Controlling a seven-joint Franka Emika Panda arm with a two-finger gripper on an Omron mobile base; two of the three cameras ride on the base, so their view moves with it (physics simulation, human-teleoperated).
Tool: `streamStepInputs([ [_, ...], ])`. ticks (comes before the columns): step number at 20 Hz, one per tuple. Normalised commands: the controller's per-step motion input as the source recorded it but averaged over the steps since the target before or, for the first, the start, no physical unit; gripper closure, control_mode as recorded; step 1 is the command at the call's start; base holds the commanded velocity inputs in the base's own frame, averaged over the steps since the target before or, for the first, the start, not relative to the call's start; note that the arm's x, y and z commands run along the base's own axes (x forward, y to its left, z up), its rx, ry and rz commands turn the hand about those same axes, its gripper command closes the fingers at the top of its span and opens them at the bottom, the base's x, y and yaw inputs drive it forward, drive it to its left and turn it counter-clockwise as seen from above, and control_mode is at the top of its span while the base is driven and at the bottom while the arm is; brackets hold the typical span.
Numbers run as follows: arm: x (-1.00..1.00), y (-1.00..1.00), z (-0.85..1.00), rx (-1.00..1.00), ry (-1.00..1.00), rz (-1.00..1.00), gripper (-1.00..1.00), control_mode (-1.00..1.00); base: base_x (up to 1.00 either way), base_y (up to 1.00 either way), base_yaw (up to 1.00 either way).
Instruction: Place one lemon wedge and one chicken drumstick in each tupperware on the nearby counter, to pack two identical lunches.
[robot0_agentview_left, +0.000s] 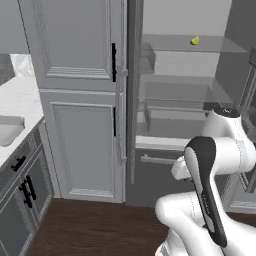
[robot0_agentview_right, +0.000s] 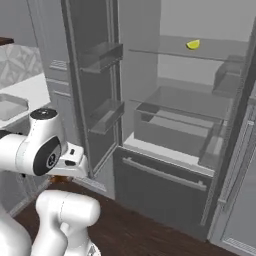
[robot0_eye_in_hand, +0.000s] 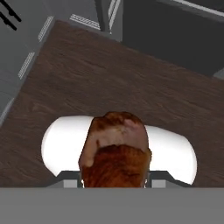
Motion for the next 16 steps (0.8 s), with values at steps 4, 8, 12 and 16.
streamStepInputs([
  [4, 0.0, 0.0, 0.0, 0.0, 0.0, 0.0, 1.0, 1.0, -0.27, 0.66, 0.56],
  [8, 0.0, 0.0, 0.0, 0.0, 0.0, 0.0, 1.0, 1.0, -0.04, 0.64, 0.44],
  [12, 0.0, 0.0, 0.0, 0.0, 0.0, 0.0, 1.0, 1.0, 0.54, 0.4, 0.31],
  [16, 0.0, 0.0, 0.0, 0.0, 0.0, 0.0, 1.0, 1.0, 0.88, 0.26, 0.12],
])
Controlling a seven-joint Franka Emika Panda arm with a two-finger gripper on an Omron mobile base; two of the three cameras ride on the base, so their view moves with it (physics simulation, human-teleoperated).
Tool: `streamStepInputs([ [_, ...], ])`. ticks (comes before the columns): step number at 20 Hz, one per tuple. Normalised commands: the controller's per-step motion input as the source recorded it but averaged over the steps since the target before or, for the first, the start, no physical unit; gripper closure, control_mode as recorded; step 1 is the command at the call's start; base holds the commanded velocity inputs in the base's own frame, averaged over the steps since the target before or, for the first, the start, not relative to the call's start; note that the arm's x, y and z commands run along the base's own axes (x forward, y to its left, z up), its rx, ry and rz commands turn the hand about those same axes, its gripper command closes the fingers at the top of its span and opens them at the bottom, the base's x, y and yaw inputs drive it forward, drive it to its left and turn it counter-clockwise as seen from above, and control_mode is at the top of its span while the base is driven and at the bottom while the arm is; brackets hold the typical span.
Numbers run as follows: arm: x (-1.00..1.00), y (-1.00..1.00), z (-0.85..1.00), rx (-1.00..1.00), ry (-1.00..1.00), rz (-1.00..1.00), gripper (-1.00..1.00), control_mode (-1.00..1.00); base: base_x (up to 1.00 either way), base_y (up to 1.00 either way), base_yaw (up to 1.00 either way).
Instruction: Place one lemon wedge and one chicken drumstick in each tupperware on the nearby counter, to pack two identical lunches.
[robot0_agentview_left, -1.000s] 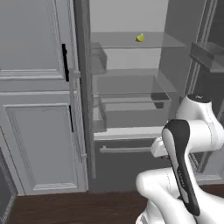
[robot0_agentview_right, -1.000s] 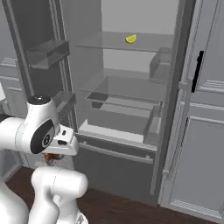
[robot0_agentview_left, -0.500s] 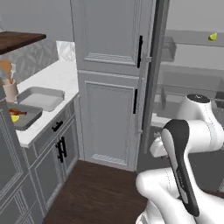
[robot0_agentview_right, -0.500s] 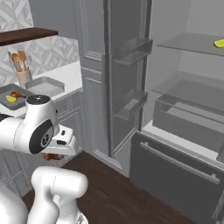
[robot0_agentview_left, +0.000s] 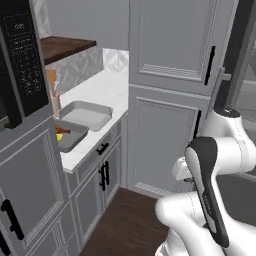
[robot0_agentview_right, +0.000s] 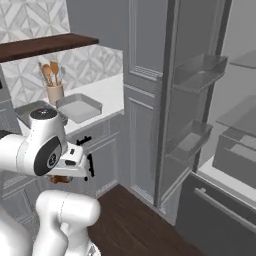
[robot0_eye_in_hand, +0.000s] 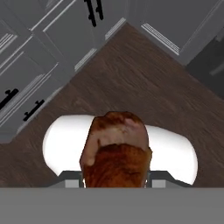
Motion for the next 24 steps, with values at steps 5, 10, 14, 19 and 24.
streamStepInputs([
  [5, 0.0, 0.0, 0.0, 0.0, 0.0, 0.0, 1.0, 1.0, 1.0, 0.04, 0.11],
  [10, 0.0, 0.0, 0.0, 0.0, 0.0, 0.0, 1.0, 1.0, 0.97, 0.0, 0.16],
  [14, 0.0, 0.0, 0.0, 0.0, 0.0, 0.0, 1.0, 1.0, 0.74, 0.01, 0.14],
  [19, 0.0, 0.0, 0.0, 0.0, 0.0, 0.0, 1.0, 1.0, 0.53, 0.07, 0.09],
  [24, 0.22, 0.14, 0.0, -0.02, 0.0, 0.04, 1.0, -1.0, 0.33, 0.11, 0.04],
])
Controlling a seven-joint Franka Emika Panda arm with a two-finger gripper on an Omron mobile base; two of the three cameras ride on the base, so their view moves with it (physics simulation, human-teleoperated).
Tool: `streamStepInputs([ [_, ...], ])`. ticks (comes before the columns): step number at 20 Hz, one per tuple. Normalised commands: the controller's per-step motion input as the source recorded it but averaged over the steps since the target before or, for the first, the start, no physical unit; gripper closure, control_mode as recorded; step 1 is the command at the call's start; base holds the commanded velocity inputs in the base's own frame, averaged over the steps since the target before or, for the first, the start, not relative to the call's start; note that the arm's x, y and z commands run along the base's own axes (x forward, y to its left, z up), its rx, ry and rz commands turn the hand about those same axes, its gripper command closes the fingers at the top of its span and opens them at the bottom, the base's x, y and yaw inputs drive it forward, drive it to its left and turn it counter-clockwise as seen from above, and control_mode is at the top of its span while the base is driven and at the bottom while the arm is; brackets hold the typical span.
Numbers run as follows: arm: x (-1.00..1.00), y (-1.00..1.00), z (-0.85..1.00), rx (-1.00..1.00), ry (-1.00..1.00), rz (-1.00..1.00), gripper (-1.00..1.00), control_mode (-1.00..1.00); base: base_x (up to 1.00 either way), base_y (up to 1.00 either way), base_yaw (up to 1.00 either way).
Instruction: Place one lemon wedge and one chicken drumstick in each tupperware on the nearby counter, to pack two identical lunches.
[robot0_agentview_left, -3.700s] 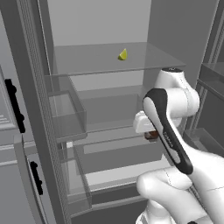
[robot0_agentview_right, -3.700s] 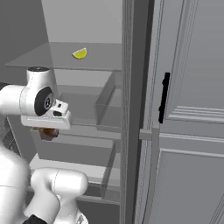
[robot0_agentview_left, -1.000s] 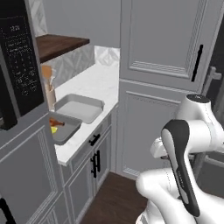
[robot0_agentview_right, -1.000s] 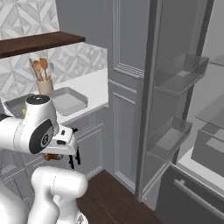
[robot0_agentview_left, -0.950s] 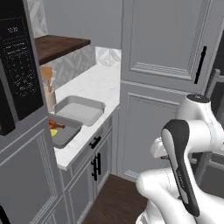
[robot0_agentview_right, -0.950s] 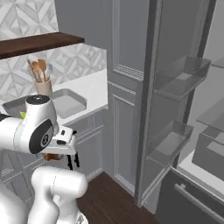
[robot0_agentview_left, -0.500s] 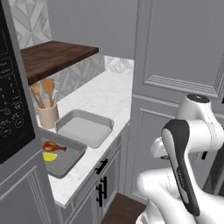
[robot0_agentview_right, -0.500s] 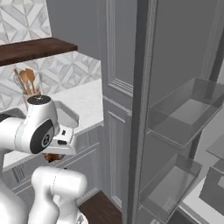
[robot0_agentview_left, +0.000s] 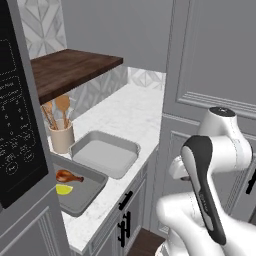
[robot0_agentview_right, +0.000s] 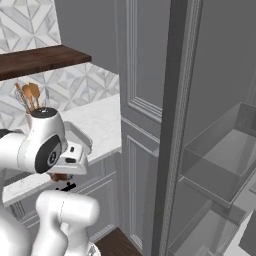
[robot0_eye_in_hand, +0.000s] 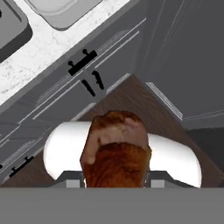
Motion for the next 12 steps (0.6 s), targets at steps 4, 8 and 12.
streamStepInputs([
  [4, 0.67, 0.6, 0.0, -0.04, 0.0, 0.15, 1.0, -1.0, 0.0, 0.0, 0.0],
  [8, 0.82, 0.83, 0.04, -0.06, -0.07, 0.23, 1.0, -1.0, 0.0, 0.0, 0.0],
  [12, 0.93, 0.84, 0.0, -0.08, -0.2, 0.26, 1.0, -1.0, 0.0, 0.0, 0.0],
])
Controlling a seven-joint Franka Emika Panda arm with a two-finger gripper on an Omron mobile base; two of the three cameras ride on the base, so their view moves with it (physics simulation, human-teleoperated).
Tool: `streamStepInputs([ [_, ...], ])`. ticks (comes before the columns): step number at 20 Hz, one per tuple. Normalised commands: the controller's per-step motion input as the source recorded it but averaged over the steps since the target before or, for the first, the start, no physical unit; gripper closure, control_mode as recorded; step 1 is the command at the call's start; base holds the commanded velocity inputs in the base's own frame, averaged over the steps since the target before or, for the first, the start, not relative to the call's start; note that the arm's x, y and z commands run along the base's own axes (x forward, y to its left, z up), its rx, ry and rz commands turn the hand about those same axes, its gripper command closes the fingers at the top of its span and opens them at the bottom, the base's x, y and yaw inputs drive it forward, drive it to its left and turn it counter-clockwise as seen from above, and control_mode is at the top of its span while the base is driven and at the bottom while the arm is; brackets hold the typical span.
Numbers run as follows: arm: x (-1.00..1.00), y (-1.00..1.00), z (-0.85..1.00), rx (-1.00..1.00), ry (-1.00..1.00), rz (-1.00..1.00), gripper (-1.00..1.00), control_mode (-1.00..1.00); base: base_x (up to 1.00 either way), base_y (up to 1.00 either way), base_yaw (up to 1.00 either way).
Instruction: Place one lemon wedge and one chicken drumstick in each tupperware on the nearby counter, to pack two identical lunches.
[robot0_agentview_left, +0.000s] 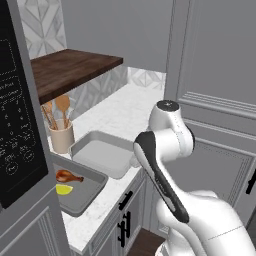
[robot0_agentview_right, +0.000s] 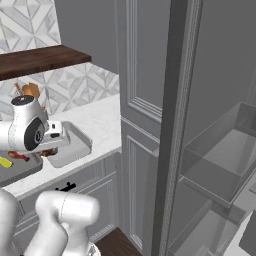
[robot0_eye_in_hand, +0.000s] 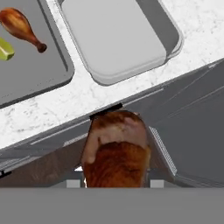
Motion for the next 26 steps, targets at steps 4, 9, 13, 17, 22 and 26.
streamStepInputs([
  [4, 0.99, 0.66, 0.0, -0.05, -0.13, 0.21, 1.0, -1.0, 0.0, 0.0, 0.0],
  [9, 1.0, 0.27, 0.0, -0.01, -0.01, 0.06, 1.0, -1.0, 0.0, 0.0, 0.0],
  [13, 1.0, 0.03, -0.11, 0.0, 0.0, 0.0, 1.0, -1.0, 0.0, 0.0, 0.0],
  [17, 0.81, 0.01, -0.29, 0.0, 0.0, 0.0, 1.0, -1.0, 0.0, 0.0, 0.0],
  [22, 0.13, 0.07, -0.35, 0.0, -0.01, 0.06, 1.0, -1.0, 0.0, 0.0, 0.0],
  [26, -0.03, 0.03, -0.35, 0.0, -0.11, 0.08, 1.0, -1.0, 0.0, 0.0, 0.0],
])
